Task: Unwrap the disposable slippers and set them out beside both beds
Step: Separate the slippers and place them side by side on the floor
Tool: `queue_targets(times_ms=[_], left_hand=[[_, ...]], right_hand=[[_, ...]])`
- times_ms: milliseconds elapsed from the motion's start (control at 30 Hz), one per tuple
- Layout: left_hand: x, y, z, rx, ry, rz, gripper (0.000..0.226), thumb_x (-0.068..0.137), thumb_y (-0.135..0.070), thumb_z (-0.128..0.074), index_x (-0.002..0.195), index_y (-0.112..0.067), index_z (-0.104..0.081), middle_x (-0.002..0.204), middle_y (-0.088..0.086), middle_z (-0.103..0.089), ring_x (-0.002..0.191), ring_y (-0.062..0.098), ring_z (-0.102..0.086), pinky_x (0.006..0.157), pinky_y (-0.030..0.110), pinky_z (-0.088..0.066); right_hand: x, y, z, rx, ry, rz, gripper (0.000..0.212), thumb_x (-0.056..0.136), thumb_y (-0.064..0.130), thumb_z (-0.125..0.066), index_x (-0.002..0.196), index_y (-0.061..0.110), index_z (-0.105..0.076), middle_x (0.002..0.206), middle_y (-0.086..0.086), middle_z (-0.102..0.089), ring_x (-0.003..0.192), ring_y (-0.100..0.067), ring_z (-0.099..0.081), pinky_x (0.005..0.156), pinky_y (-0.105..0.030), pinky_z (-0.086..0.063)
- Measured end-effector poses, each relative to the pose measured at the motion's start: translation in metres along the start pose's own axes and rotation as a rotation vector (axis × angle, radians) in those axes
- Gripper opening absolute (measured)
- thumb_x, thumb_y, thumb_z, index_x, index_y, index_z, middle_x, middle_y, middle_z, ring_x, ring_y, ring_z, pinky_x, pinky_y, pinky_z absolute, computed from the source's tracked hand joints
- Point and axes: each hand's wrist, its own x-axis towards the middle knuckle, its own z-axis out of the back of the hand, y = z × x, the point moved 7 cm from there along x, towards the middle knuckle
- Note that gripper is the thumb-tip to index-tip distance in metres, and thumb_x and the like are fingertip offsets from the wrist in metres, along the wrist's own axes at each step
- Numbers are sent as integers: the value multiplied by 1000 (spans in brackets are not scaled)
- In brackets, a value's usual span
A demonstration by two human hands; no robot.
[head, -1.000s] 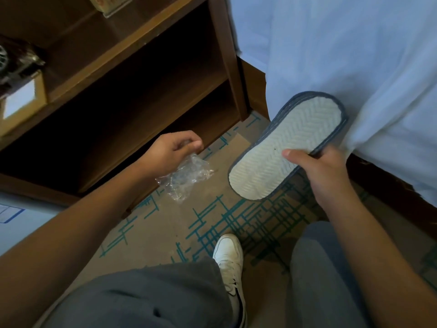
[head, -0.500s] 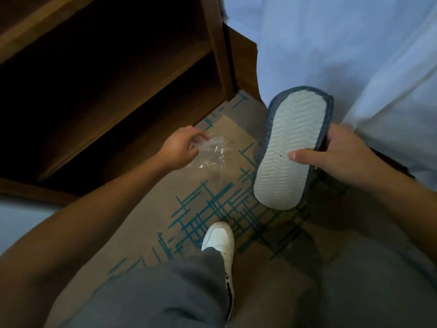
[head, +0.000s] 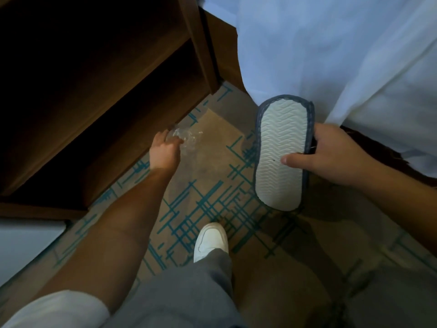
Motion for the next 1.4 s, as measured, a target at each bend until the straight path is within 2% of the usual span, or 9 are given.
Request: queue_targets(times_ms=[167,333,533,633,800,967,1100,1233,1400], left_hand=[[-28,-14,-72,115,492,-101,67,86,-36,-72,146,-21,-45,162,12,-26,152,37,-13,124,51,-11],[-49,-18,-98,57,719,-134,87,81,-61,-69,154,-34,-30,168,1,-8,154,31,-6,122,52,-16],[-34,-17,-37,-37,621,-183,73,81,-67,-63,143,-30,-49,162,1,-29,144,27,-36,112,45,-38],[-24,-35,20,-185,565,-219,66,84,-62,-65,138,-26,-54,155,4,-38,132,25,-51,103,40,-46],[-10,-97,138,-709,555,-183,66,78,-69,-61,134,-35,-55,140,-9,-51,119,11,-60,95,28,-52],[-31,-180,235,-1232,640,-330,73,86,-54,-64,145,-17,-45,145,-3,-54,135,13,-51,109,28,-44],[-31,-207,274,-1451,645,-273,71,81,-49,-72,142,-33,-40,140,-13,-57,134,11,-52,104,29,-46],[-33,-216,286,-1624,683,-170,47,88,-6,-68,132,-16,-54,123,3,-70,112,22,-68,90,33,-55],[-21,-214,306,-1494,485,-141,43,93,0,-60,133,-12,-53,126,12,-68,113,27,-68,94,40,-56]], right_hand=[[-3,2,-6,-13,26,11,35,77,26,-82,106,30,-62,91,26,-61,83,15,-54,68,-8,-40],[-3,5,-5,38,-2,17,39,78,26,-82,113,22,-65,103,9,-70,92,3,-62,74,-16,-47],[-8,10,0,123,-25,20,37,79,24,-81,112,27,-65,99,22,-66,90,13,-58,70,-10,-44],[-10,16,10,224,-60,15,36,79,24,-81,111,31,-66,102,19,-71,94,5,-66,77,-20,-51],[-17,35,33,330,-101,76,31,80,17,-81,110,24,-72,102,11,-76,95,-2,-72,88,-31,-57],[-29,56,61,601,-135,163,36,83,-2,-73,108,23,-67,97,13,-78,94,-6,-73,81,-21,-57],[-38,75,84,818,-141,235,40,78,10,-76,115,17,-65,112,-3,-76,106,-21,-71,88,-34,-56],[-42,92,93,808,-189,271,32,81,6,-75,110,18,-68,109,-4,-76,104,-21,-72,87,-36,-56],[-39,97,102,595,-426,226,38,78,29,-79,113,21,-66,109,5,-73,101,-10,-69,91,-40,-57]])
